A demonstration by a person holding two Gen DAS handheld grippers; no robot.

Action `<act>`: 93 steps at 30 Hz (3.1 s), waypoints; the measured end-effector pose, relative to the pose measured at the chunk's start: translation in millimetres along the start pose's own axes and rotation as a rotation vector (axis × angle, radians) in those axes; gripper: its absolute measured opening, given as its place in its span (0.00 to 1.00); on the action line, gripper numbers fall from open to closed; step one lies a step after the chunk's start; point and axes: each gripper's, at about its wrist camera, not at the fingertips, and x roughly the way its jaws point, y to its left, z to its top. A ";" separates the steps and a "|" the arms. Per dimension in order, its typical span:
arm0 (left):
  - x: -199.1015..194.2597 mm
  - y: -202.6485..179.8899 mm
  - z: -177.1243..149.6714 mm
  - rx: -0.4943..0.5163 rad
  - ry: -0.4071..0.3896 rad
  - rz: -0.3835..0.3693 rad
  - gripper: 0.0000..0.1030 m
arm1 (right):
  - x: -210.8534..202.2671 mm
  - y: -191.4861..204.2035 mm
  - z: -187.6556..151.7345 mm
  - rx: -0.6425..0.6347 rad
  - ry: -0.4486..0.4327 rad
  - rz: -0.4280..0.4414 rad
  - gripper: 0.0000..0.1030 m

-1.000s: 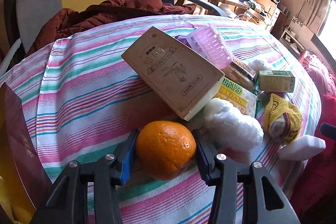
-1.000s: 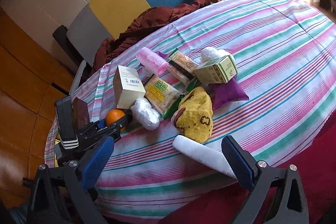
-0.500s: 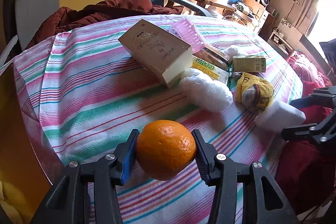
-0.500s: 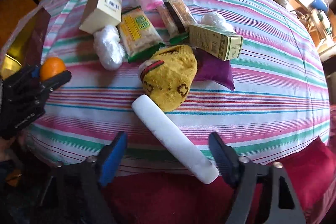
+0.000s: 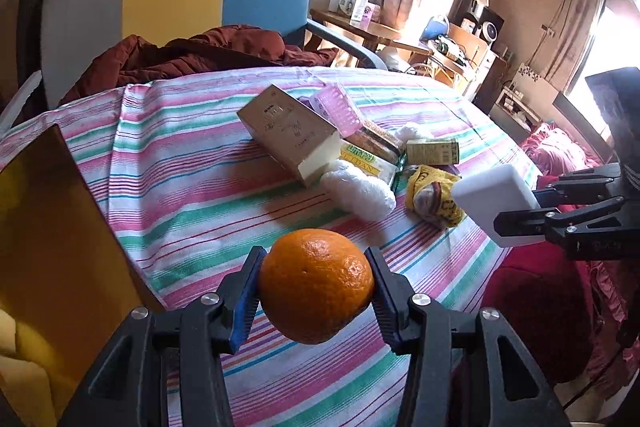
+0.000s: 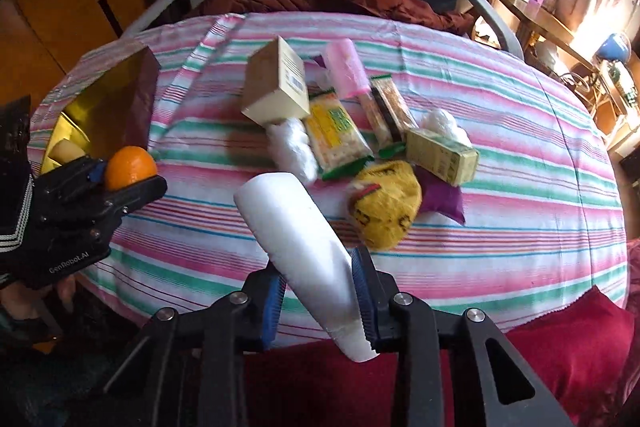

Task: Organize objects
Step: 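Place the orange in the tray with left tool while right tool grasps white foam roll, then lower the white foam roll into the tray and open the right tool, then reach the left tool to the beige medicine box and grasp it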

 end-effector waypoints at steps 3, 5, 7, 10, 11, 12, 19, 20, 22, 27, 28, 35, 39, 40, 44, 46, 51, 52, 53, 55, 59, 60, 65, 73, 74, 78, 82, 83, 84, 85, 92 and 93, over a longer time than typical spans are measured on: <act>-23.0 21.5 2.4 -0.058 -0.038 0.026 0.49 | -3.9 42.3 12.6 -0.030 -0.050 0.068 0.32; -40.2 39.8 2.4 -0.090 -0.063 0.061 0.49 | 0.3 74.0 24.3 -0.064 -0.075 0.120 0.32; -57.9 62.5 1.4 -0.121 -0.088 0.105 0.49 | 5.8 104.8 36.3 -0.102 -0.097 0.173 0.32; -82.0 104.7 1.0 -0.178 -0.114 0.189 0.49 | 17.4 151.3 52.0 -0.151 -0.116 0.250 0.32; -89.8 120.8 0.7 -0.200 -0.121 0.221 0.49 | 22.5 167.0 57.1 -0.163 -0.115 0.271 0.32; -96.1 136.3 0.0 -0.219 -0.123 0.248 0.49 | 27.8 181.5 61.9 -0.178 -0.112 0.293 0.32; -120.7 251.1 -3.3 -0.398 -0.129 0.388 0.49 | 73.9 266.5 77.3 -0.240 -0.039 0.359 0.32; -120.3 263.0 -4.6 -0.410 -0.121 0.408 0.49 | 81.4 274.3 77.8 -0.237 -0.021 0.361 0.34; -119.0 281.6 -8.1 -0.440 -0.105 0.437 0.49 | 94.2 288.1 76.0 -0.242 0.019 0.391 0.35; -125.3 303.4 -16.1 -0.506 -0.127 0.456 0.60 | 102.4 300.5 63.3 -0.244 0.063 0.477 0.60; -128.7 305.1 -17.9 -0.516 -0.137 0.457 0.61 | 101.6 301.8 60.5 -0.249 0.067 0.491 0.61; -154.4 284.6 -36.4 -0.526 -0.184 0.521 0.61 | 78.0 299.0 41.9 -0.279 -0.022 0.457 0.81; -162.6 253.3 -52.8 -0.478 -0.192 0.562 0.61 | 64.6 289.9 36.4 -0.269 -0.105 0.401 0.95; -163.1 245.4 -56.9 -0.468 -0.190 0.570 0.61 | 61.3 288.2 35.2 -0.267 -0.127 0.389 0.99; -162.7 217.9 -69.9 -0.437 -0.173 0.579 0.62 | 49.6 284.1 29.5 -0.272 -0.208 0.334 1.00; -161.7 206.1 -74.3 -0.435 -0.165 0.581 0.62 | 45.2 281.8 27.4 -0.279 -0.241 0.303 1.00; -163.9 183.2 -78.3 -0.419 -0.173 0.584 0.63 | 31.6 272.5 23.3 -0.274 -0.300 0.245 1.00; -163.8 179.2 -78.0 -0.411 -0.170 0.585 0.63 | 30.9 270.6 23.4 -0.269 -0.307 0.238 1.00; -163.9 177.0 -77.8 -0.405 -0.169 0.582 0.63 | 29.9 268.5 24.0 -0.262 -0.314 0.230 1.00; -163.8 169.9 -78.1 -0.396 -0.170 0.581 0.63 | 26.9 263.6 23.4 -0.255 -0.330 0.217 1.00; -162.5 158.6 -77.1 -0.372 -0.164 0.572 0.63 | 24.6 249.8 24.1 -0.228 -0.345 0.198 1.00; -161.9 155.1 -76.9 -0.362 -0.164 0.571 0.63 | 24.0 245.7 24.2 -0.219 -0.348 0.192 1.00; -157.2 141.3 -74.0 -0.326 -0.157 0.544 0.63 | 20.9 216.5 25.2 -0.165 -0.360 0.145 1.00; -143.4 122.7 -68.6 -0.277 -0.132 0.492 0.63 | 17.9 141.9 29.3 -0.043 -0.373 0.012 1.00; -141.1 119.9 -68.0 -0.271 -0.129 0.480 0.63 | 17.0 129.1 30.4 -0.020 -0.376 -0.011 1.00; -130.1 107.8 -63.9 -0.242 -0.112 0.435 0.63 | 13.9 74.3 34.9 0.081 -0.382 -0.092 1.00; -116.5 95.5 -57.4 -0.210 -0.085 0.393 0.63 | 11.7 19.1 38.9 0.180 -0.383 -0.175 1.00; -113.6 92.7 -55.4 -0.205 -0.082 0.384 0.63 | 10.9 5.7 39.0 0.209 -0.389 -0.191 1.00; -110.3 89.8 -52.9 -0.201 -0.078 0.372 0.63 | 10.5 -6.8 38.8 0.237 -0.397 -0.206 1.00; -107.6 86.9 -49.7 -0.197 -0.074 0.360 0.63 | 10.6 -19.0 38.0 0.270 -0.402 -0.222 1.00; -79.1 56.3 -16.3 -0.147 -0.067 0.258 0.80 | 18.5 -71.5 25.0 0.529 -0.368 -0.110 1.00; -72.2 51.6 -11.2 -0.143 -0.062 0.243 0.80 | 19.4 -72.8 24.8 0.540 -0.365 -0.107 1.00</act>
